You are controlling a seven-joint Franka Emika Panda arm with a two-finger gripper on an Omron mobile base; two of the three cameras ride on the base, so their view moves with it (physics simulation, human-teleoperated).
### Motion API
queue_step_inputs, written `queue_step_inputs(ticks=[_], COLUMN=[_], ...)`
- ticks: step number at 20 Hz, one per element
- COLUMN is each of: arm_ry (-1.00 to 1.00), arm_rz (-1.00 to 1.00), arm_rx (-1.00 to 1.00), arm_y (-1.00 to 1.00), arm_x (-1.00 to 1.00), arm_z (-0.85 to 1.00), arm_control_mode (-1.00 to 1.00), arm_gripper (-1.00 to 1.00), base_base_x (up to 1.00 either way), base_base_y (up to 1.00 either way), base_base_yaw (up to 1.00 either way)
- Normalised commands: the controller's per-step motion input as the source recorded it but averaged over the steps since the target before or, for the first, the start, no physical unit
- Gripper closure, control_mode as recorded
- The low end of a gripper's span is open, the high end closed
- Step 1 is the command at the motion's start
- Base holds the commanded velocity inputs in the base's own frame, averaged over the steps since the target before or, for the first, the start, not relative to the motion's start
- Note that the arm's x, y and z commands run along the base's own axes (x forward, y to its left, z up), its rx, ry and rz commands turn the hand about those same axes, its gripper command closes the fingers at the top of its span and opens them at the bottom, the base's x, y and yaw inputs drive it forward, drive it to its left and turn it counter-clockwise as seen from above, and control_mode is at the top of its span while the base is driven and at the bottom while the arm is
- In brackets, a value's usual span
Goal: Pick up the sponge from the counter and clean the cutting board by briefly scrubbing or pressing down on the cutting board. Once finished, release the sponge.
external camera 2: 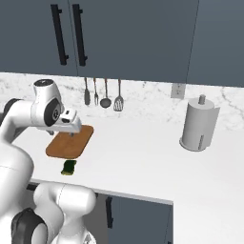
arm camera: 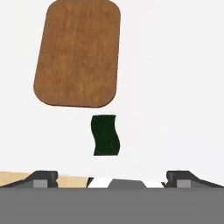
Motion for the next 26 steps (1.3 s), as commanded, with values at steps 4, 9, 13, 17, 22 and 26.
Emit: queue_step_inputs(ticks=[4,9,13,17,22,26], arm_ry=[0.04,0.02,0.04,0.02,0.02,0.02], arm_rz=[0.0,0.0,0.0,0.0,0.0,0.0], arm_rx=[0.0,0.0,0.0,0.02,0.0,0.0], arm_y=[0.04,0.03,0.07,0.08,0.07,0.04], arm_x=[0.0,0.0,0.0,0.0,0.0,0.0], arm_z=[-0.67,-0.63,-0.62,-0.54,-0.42,-0.29], arm_control_mode=[-1.0,-1.0,-1.0,-1.0,-1.0,-1.0], arm_gripper=[-1.0,-1.0,-1.0,-1.0,-1.0,-1.0], base_base_x=[0.0,0.0,0.0,0.0,0.0,0.0], base_base_y=[0.0,0.0,0.0,0.0,0.0,0.0], base_base_yaw=[0.0,0.0,0.0,0.0,0.0,0.0])
